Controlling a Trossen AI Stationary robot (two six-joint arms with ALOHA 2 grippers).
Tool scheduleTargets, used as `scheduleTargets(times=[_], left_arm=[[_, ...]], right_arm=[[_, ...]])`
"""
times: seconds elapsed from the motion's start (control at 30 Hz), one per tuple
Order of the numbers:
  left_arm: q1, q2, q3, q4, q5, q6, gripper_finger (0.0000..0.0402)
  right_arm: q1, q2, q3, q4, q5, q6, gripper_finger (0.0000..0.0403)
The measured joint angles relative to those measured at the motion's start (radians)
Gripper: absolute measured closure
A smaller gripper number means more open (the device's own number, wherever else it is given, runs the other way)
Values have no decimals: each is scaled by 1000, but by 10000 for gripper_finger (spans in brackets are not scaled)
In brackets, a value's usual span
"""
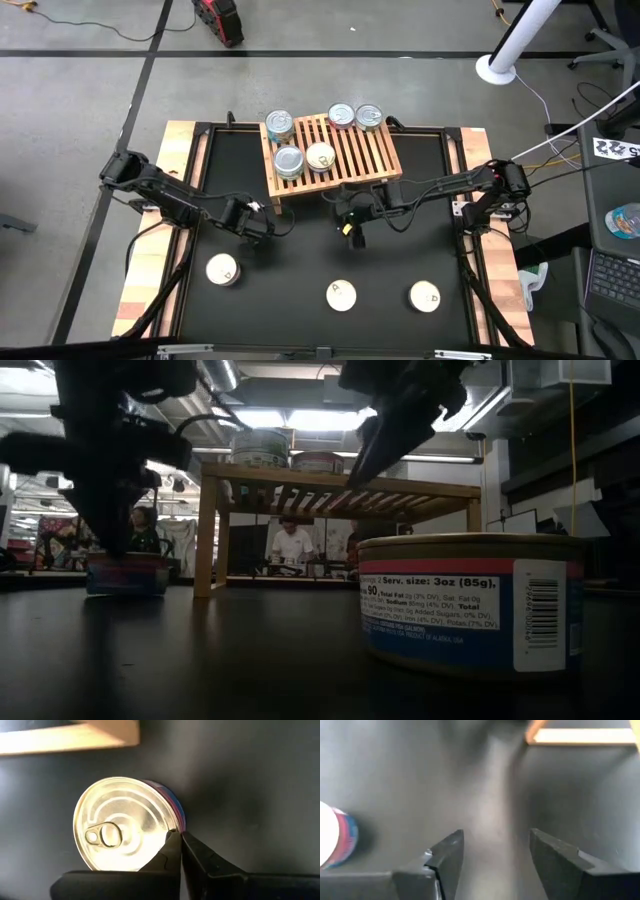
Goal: Stack canned seafood by type on shelf
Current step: Put the blue tuna can on the shelf
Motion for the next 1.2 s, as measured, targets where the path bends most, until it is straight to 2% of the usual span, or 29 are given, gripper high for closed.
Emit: scheduleTargets(times=[0.2, 0.53, 0.73, 1.0, 1.2], left_arm=[[-9, 0, 35, 68, 102, -5, 401], [-39, 0, 50, 322, 245, -31, 401], [-39, 0, 50, 489, 268, -63, 401], [-38, -1, 50, 673, 266, -71, 401], [-37, -1, 50, 712, 258, -89, 401]], right_arm=[[0, 0, 0, 77, -81, -81, 182], [0, 0, 0, 106, -89, -227, 182], [0, 0, 0, 107, -184, -249, 182], [0, 0, 0, 118, -191, -249, 180], [0, 0, 0, 156, -248, -250, 141]])
